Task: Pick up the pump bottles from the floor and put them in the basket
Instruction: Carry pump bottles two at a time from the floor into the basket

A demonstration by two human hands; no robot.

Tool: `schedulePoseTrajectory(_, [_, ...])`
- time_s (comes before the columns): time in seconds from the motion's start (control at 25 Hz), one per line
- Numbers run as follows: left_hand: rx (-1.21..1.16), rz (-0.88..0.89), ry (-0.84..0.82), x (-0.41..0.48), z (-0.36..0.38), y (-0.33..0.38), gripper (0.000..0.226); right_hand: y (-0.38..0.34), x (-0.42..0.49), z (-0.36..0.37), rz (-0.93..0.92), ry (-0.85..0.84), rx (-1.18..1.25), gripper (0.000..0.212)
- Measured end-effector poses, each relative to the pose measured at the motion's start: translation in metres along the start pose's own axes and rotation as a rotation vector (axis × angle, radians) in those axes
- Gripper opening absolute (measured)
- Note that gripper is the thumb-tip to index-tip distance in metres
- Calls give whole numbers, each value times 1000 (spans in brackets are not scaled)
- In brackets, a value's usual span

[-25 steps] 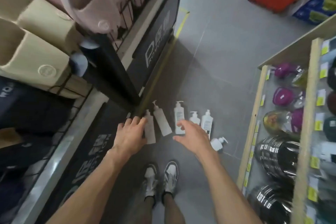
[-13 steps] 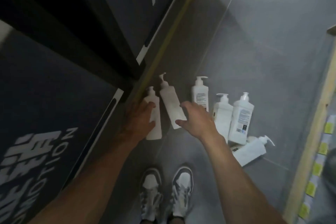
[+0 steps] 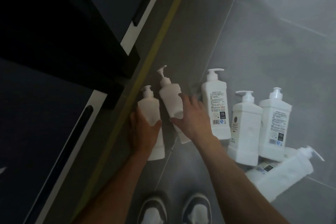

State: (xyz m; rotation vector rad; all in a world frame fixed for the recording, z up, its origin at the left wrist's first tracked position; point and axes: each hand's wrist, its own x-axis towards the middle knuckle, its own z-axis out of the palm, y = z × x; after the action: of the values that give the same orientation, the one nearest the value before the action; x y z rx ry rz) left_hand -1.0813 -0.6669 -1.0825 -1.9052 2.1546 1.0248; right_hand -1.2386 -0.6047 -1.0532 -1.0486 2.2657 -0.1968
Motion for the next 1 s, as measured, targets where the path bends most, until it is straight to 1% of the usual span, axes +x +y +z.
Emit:
schedulePoseTrajectory(0.08, [-47, -96, -30, 7, 13, -1, 103, -2, 5, 7, 46, -25, 55, 102])
schedulePoseTrajectory(0.16, [-96, -159, -67, 9, 22, 0, 108, -6, 8, 12, 127, -70, 156, 109])
schedulePoseTrajectory(0.24, [-107, -223, -67, 11, 28, 3, 110, -10, 10, 20, 194, -72, 216, 107])
schedulePoseTrajectory(0.32, [-87, -265, -49, 14, 32, 5, 110, -14, 12, 29, 255, -52, 226, 100])
schedulePoseTrajectory(0.44, [-76, -265, -24, 22, 35, 3, 108, -16, 17, 36, 316, -12, 195, 93])
schedulePoseTrajectory(0.52, [-77, -275, -40, 24, 32, 3, 104, -14, 17, 34, 334, -14, 185, 91])
schedulePoseTrajectory(0.64, [-59, -239, -57, 22, 20, 8, 98, -13, 10, 24, 366, 2, 229, 88])
schedulePoseTrajectory(0.72, [-77, -209, -46, 14, 2, 16, 92, -18, -1, 8, 375, 43, 262, 86])
schedulePoseTrajectory(0.8, [-66, -180, -43, -10, -31, 36, 88, -27, -25, -26, 372, 96, 276, 85])
schedulePoseTrajectory(0.88, [-41, -142, -28, -41, -81, 66, 89, -39, -56, -76, 365, 142, 299, 83])
schedulePoseTrajectory(1.0, [-39, -134, -28, -92, -157, 112, 94, -60, -104, -153, 371, 156, 297, 90])
